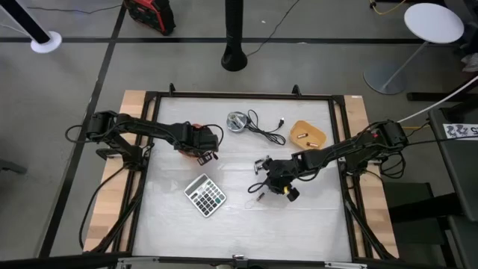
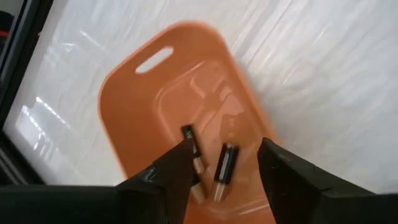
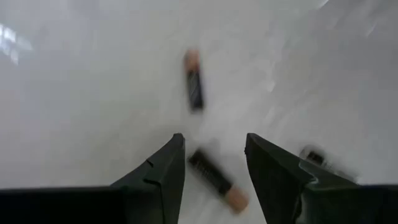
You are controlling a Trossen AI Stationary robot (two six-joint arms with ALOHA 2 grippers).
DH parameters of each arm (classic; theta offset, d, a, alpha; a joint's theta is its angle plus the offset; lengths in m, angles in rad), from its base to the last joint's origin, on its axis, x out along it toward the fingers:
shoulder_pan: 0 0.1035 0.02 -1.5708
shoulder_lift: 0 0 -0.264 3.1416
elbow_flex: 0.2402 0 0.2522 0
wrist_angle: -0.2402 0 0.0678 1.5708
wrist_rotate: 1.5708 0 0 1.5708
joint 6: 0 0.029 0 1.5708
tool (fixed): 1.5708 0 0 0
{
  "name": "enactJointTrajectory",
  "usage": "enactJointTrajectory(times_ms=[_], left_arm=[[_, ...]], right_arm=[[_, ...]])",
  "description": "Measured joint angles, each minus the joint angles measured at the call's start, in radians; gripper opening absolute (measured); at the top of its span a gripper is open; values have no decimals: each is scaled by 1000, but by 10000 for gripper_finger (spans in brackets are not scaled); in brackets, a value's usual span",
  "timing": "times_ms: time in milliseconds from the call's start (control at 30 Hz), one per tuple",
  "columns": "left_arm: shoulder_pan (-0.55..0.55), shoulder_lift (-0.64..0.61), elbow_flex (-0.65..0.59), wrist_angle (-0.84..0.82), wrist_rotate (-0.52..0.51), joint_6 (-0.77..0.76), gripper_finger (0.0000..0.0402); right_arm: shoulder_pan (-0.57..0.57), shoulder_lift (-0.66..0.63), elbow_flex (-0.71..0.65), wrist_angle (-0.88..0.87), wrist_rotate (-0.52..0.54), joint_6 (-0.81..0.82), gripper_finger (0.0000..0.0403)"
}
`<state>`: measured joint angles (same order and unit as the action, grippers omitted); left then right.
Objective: Sort batteries
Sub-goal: Put the black battery into the orange bin
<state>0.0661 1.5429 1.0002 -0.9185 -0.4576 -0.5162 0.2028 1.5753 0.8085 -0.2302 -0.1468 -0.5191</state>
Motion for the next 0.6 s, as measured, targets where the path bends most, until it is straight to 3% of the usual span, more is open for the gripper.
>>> enactJointTrajectory(times_ms=[300, 600], left_arm=[[-12, 0, 77, 67, 11, 38, 167], [-76, 0, 94, 372, 136, 75, 163]], right_arm=[[0, 7, 0, -36, 32, -72, 166], [0, 71, 0, -27, 42, -117, 166]])
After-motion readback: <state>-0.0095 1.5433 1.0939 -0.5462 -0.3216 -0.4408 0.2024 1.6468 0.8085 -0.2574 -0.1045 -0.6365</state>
